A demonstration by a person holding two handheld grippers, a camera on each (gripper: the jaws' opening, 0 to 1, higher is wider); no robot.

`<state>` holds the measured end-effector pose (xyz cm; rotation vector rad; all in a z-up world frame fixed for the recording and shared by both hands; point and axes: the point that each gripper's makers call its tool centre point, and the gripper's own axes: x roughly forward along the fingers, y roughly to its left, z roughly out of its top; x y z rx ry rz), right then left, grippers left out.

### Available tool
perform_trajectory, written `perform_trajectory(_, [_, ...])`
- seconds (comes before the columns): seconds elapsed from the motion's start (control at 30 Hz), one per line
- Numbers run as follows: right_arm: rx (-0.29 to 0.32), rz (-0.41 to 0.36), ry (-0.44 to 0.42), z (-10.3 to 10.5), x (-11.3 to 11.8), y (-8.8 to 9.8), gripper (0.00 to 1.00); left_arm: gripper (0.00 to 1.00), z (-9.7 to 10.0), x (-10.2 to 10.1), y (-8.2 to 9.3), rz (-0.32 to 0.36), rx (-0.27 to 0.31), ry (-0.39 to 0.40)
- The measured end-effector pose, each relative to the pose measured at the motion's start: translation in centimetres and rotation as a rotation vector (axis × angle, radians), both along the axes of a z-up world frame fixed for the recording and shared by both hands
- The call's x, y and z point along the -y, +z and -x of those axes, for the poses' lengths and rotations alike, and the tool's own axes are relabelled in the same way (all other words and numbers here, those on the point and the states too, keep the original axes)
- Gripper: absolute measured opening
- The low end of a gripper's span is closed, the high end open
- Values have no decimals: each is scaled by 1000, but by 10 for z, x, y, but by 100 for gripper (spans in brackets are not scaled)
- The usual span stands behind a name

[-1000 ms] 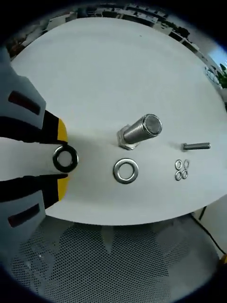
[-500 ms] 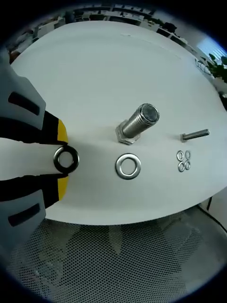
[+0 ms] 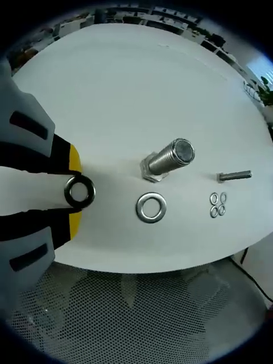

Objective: Place the washer onto the threaded stud by aligning its center hole with the stud, sliding it down to the base, and recovering from edge contact or off-axis alignment until the washer reaches the visible bottom stop.

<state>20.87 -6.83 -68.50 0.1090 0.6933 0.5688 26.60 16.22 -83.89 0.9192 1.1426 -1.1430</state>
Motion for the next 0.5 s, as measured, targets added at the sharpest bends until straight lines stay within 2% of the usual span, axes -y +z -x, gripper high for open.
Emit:
perform_trajectory(0.1, [3,-4,-2,0,0,1,38,22,3,0,1,16,1,-9])
perform_trajectory(0.2, [7,-7,-5,-1,0,2,38,25,3,-3,1,0,-8,-8])
perform_trajectory(0.5, [10,-11,-9,-1,1,2,38,25,4,-3,1,-20,13,-19])
